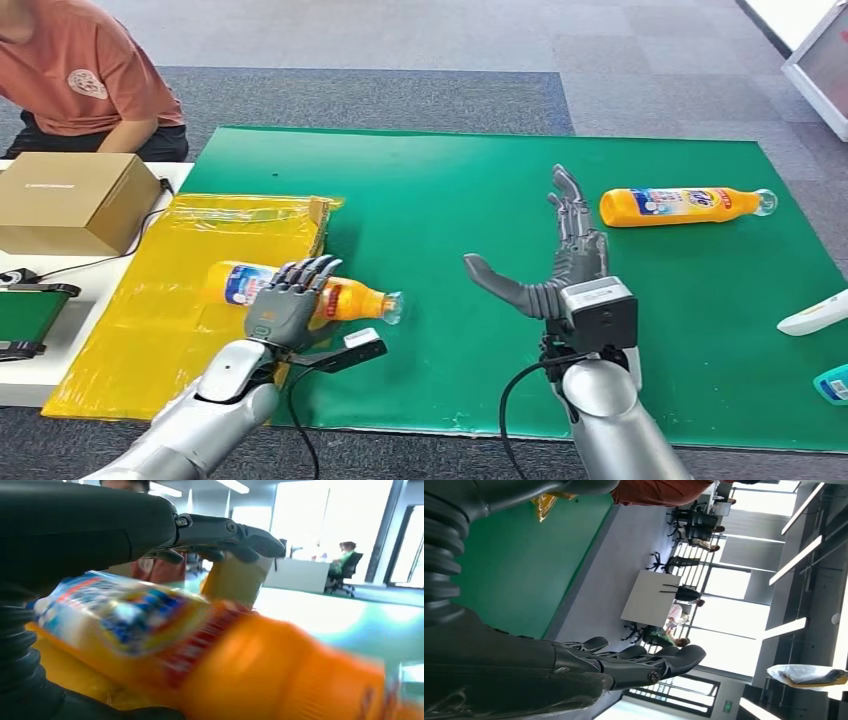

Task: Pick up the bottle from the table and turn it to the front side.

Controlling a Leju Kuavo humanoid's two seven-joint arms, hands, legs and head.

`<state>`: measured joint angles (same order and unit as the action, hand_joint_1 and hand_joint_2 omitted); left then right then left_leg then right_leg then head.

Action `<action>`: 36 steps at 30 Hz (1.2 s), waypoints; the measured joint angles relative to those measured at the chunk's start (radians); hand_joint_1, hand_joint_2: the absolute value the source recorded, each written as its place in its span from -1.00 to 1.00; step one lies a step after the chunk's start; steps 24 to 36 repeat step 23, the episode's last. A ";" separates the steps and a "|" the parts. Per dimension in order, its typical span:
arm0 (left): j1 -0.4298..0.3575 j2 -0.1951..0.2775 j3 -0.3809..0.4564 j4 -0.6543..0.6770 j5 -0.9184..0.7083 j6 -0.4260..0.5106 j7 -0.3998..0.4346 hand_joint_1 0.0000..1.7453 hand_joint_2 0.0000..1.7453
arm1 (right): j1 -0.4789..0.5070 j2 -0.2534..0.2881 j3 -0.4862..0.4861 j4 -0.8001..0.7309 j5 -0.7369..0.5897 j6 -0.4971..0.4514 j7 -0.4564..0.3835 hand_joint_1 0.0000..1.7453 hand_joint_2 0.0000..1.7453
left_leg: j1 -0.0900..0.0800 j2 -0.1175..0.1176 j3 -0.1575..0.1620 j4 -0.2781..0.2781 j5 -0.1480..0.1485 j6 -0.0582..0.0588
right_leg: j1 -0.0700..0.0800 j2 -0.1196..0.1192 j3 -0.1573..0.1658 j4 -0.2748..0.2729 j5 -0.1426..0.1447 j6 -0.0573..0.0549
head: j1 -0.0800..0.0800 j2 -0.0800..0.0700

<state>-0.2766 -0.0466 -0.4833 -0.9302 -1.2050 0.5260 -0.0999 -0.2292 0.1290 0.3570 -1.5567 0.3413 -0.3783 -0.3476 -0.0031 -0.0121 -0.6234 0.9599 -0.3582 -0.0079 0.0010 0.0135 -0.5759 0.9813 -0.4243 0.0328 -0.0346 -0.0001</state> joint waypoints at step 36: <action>0.237 0.020 0.172 -0.681 0.927 -0.263 -0.342 -1.00 1.00 | 0.101 -0.007 -0.060 -0.057 0.063 -0.027 -0.003 -1.00 1.00 | 0.000 0.000 0.000 0.000 -0.002 0.000 | 0.000 0.001 0.000 0.000 -0.002 0.000 | 0.000 0.000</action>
